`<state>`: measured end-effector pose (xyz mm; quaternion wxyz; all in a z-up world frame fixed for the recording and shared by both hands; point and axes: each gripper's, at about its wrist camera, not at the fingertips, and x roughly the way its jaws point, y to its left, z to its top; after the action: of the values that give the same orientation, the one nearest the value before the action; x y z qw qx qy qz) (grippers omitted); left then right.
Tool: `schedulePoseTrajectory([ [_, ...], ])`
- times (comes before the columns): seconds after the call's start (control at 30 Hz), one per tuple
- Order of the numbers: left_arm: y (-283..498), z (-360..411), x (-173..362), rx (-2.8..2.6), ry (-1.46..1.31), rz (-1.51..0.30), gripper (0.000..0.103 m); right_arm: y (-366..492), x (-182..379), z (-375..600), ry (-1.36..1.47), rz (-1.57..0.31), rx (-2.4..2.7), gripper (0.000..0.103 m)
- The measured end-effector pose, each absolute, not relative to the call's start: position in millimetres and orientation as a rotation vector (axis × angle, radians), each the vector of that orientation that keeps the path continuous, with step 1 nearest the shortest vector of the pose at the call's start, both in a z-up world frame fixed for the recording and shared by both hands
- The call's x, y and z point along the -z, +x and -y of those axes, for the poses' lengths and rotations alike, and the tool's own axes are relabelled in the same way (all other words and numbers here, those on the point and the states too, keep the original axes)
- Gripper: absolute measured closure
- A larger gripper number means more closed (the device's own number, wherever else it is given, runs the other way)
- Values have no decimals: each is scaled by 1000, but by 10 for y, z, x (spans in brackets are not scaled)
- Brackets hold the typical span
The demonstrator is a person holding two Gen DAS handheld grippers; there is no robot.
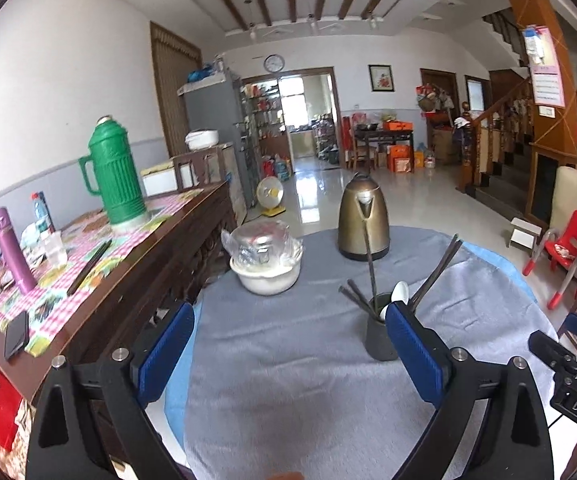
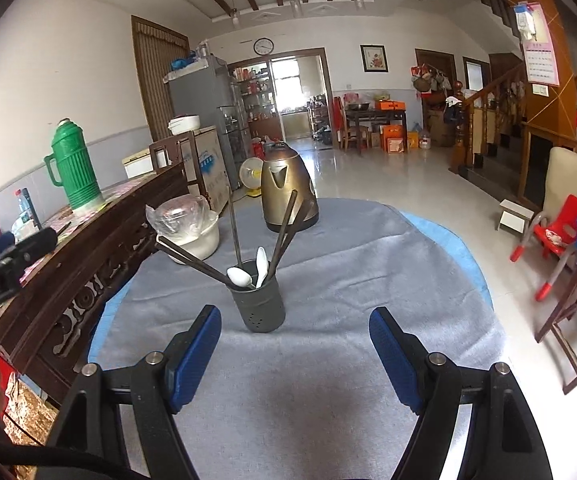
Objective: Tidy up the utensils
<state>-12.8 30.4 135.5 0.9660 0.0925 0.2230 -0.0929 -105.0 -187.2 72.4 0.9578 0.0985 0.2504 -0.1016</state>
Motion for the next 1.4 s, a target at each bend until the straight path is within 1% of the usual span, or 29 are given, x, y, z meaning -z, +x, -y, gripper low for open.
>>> schedulePoseTrajectory([
  [0.37,-228,-358,-1172,165,152,-529,7,-1110,-733,1716,191,-517,209,23],
  [0.67,-460,-411,-1170,146,151,-528,7,-1239,-731,1538,168,-516,208,23],
  [1.23,-1025,-407,-1334,131,173,-450,7,-1655,-872,1504,181,-474,228,23],
  [1.4,-1085,-413,-1381,135,176,-431,6,-1700,-941,1433,161,-452,239,23],
])
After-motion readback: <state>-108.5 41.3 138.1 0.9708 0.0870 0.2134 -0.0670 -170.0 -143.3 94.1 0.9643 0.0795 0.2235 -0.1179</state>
